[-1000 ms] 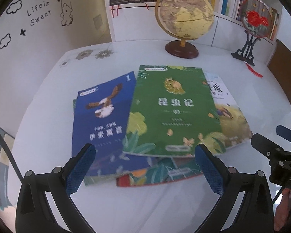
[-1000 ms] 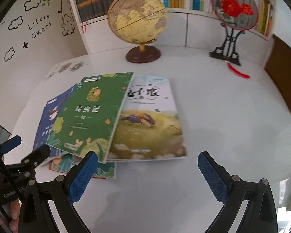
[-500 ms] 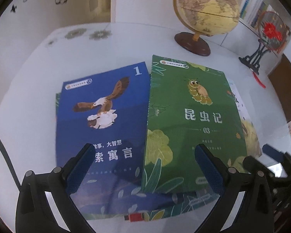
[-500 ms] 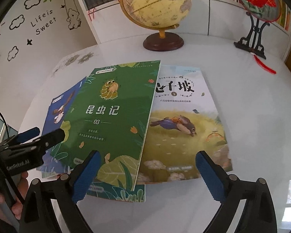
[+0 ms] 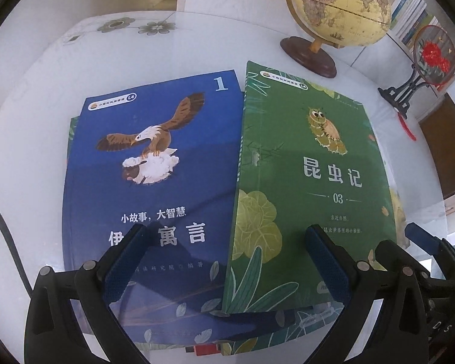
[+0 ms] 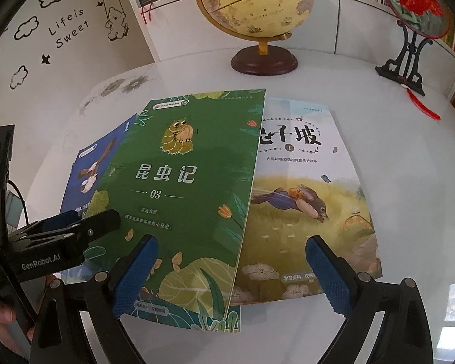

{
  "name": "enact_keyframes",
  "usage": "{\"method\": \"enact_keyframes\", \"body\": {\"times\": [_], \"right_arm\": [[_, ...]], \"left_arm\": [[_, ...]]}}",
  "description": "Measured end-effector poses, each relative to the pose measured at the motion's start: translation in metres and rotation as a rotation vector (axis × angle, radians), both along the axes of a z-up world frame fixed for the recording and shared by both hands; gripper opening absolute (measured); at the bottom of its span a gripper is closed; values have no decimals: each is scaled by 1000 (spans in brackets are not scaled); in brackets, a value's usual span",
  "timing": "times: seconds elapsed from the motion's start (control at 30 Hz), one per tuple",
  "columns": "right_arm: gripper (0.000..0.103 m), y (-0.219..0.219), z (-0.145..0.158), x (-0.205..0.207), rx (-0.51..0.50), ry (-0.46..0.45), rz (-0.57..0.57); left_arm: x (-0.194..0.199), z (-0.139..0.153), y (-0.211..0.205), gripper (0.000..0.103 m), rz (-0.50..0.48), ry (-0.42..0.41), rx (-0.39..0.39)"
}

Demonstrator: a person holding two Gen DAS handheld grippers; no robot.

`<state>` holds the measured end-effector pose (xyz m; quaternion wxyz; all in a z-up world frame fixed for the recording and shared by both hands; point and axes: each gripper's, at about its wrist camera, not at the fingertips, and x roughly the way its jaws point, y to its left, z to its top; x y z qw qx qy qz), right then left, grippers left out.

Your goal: Organize books

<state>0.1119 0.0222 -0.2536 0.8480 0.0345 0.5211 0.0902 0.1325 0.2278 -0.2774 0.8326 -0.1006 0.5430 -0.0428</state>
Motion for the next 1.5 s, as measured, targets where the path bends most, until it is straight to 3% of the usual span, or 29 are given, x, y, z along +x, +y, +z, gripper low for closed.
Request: {"method": "enact_keyframes", "body": {"times": [0.3,0.4,0.53,0.63,0.83,0.93,1.0,1.1,1.2,1.27,1.33,1.5], "right_arm": [[98,3,-4,4,13,21,-4],[98,4,-3,6,10,21,3],[98,6,-5,12,-4,22,18],[82,5,-10,18,0,35,23],[82,1,-12,27,34,53,13],[81,3,-12,29,33,50,23],[75,6,-12,30,44,49,41],[61,12,-9,30,55,44,68],[56,18,-6,28,33,31,88],[47,14,-4,26,35,23,85],[42,5,0,25,78,25,74],[39,-28,13,20,334,41,48]], "left_arm": [[7,-1,1,103,2,58,8],[11,2,6,102,13,108,-25],[15,12,7,102,-7,43,-37],[21,11,-1,100,-56,37,-52],[23,8,-13,93,-83,19,-32],[23,11,-17,83,-89,8,-25],[22,13,-20,70,-103,-2,-12],[18,17,-26,58,-132,-16,-4],[15,18,-29,57,-118,-16,14],[10,21,-25,56,-110,-24,-14],[4,25,-21,56,-111,-32,-67],[-13,32,-26,56,-142,-52,-155]]}}
